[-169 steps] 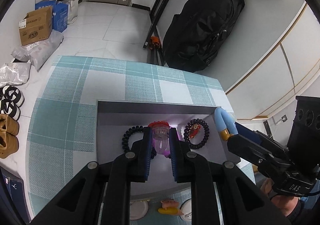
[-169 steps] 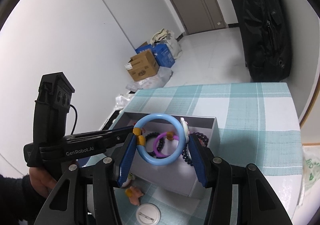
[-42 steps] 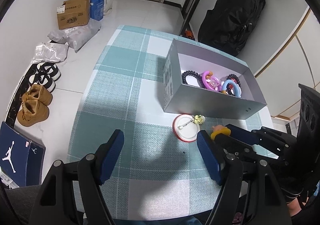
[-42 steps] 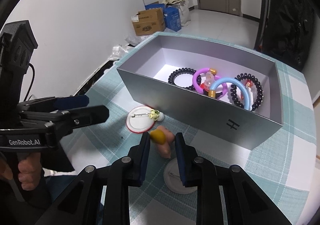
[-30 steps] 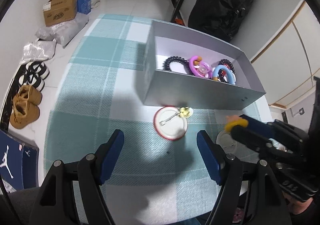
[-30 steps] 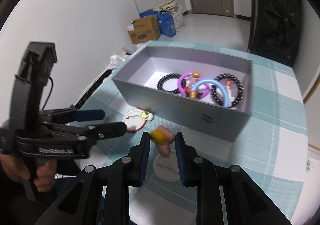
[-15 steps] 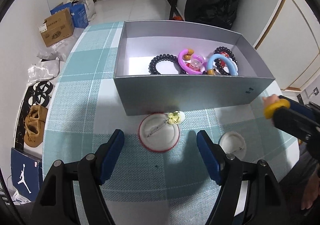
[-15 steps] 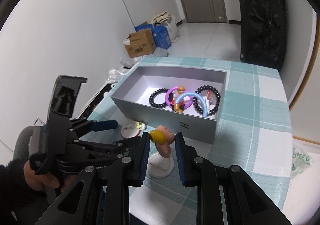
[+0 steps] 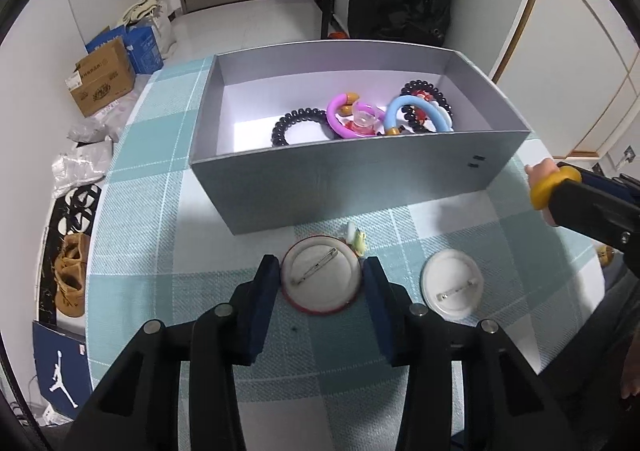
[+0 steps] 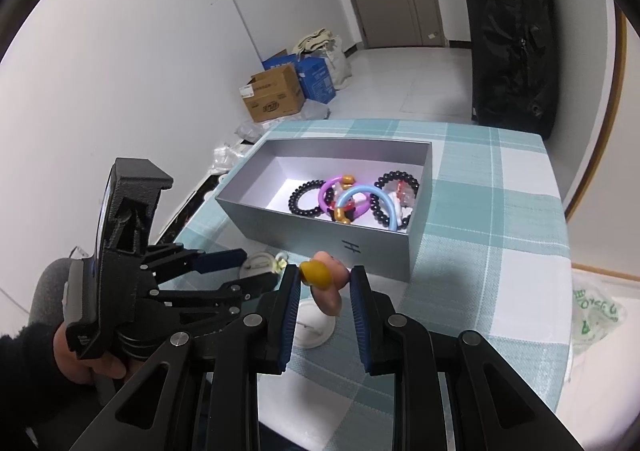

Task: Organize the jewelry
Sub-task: 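Grasp the red-rimmed white pin badge with the left gripper while the right gripper holds the doll, then carry the doll and red-rimmed badge into the grey box and open both grippers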

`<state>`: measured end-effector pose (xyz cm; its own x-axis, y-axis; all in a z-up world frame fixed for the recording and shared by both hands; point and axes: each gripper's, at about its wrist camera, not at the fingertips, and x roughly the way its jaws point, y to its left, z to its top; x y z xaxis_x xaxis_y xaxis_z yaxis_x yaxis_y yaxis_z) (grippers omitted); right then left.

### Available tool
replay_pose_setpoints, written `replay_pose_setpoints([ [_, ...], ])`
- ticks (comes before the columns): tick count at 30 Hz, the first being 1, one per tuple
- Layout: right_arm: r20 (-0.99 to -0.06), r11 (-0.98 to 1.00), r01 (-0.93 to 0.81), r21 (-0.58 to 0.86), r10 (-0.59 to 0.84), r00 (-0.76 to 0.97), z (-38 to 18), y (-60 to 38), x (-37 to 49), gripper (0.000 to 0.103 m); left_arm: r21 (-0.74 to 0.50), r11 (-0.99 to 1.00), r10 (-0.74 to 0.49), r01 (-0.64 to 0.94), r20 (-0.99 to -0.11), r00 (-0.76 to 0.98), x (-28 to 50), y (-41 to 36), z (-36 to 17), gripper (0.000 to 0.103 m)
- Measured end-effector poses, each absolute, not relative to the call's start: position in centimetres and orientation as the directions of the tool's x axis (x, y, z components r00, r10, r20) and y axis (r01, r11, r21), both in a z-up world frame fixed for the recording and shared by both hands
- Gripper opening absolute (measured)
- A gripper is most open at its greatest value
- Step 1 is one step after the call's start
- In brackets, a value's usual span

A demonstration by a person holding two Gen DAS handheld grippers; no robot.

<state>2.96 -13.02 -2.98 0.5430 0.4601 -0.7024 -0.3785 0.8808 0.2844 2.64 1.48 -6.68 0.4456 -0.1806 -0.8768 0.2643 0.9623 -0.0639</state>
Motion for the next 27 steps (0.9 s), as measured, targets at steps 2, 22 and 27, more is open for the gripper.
replay_pose_setpoints([
  [2, -0.703, 0.881, -0.379, 0.282, 0.459, 0.543, -3.1, -13.0, 3.0, 0.024, -0.080, 0.962, -0.192, 0.261, -0.878, 0.439, 2.7, 1.6, -6.6, 0.038],
  [22, -0.664, 0.866, -0.381, 0.323, 0.494, 0.561, -2.2, -13.4, 2.4, 0.024, -0.245, 0.935, -0.340, 0.255, -0.819, 0.462, 1.4, 2.8, -3.5, 0.037],
  [27, -0.650, 0.856, -0.395, 0.334, 0.512, 0.561, -1.9, -13.1, 2.6, 0.024, -0.279, 0.923, -0.378, 0.265, -0.784, 0.493, 1.6, 3.0, -2.4, 0.037],
])
